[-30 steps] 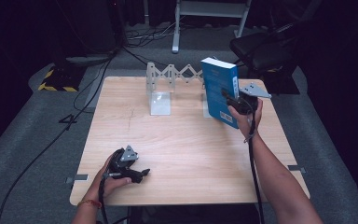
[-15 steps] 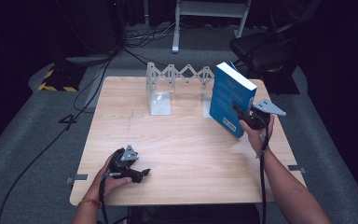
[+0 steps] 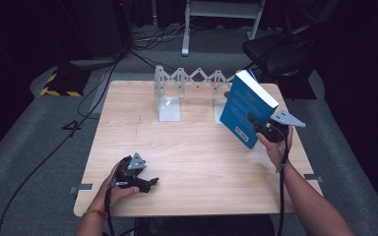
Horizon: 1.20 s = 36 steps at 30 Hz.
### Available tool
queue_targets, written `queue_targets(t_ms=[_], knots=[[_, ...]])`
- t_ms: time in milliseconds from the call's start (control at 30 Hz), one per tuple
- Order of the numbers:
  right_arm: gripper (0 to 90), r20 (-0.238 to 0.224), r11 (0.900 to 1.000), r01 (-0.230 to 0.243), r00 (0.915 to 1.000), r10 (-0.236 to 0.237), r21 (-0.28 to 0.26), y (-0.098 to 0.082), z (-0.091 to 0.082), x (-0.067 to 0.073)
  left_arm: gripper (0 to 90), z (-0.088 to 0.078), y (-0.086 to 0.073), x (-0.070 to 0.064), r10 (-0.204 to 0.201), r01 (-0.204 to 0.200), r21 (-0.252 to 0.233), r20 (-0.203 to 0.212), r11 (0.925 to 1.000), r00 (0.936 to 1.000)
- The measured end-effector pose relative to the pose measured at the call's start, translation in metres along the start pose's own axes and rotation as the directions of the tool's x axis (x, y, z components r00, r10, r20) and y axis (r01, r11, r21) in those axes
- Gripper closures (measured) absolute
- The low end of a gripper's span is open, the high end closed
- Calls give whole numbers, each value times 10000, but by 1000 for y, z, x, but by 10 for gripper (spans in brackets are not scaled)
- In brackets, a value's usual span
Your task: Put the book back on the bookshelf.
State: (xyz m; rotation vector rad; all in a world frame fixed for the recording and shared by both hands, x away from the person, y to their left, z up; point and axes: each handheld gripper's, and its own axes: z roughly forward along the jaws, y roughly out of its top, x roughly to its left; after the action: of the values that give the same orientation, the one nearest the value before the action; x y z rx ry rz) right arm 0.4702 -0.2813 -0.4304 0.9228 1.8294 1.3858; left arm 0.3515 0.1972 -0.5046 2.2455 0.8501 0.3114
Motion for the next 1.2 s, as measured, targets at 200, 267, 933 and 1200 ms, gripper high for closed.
queue_targets(t_ms=[200, 267, 933, 1200], knots=[[586, 32, 9999, -118, 9999, 118, -36, -2, -1, 0, 159, 0, 0, 0, -1, 1, 1, -2, 10000, 10000], [575, 67, 10000, 0, 10000, 0, 40, -5, -2, 0, 159, 0, 0, 0, -11, 11, 4, -13, 10000, 10000], [609, -748, 9895, 47, 9972, 62, 1447, -36, -8, -6, 156, 0, 1, 0, -8, 9, 41, -87, 10000, 10000], [615, -83, 9888, -264, 9996, 279, 1468, -30, 13, 10, 154, 1, 1, 0, -34, 34, 20, -86, 10000, 10000]])
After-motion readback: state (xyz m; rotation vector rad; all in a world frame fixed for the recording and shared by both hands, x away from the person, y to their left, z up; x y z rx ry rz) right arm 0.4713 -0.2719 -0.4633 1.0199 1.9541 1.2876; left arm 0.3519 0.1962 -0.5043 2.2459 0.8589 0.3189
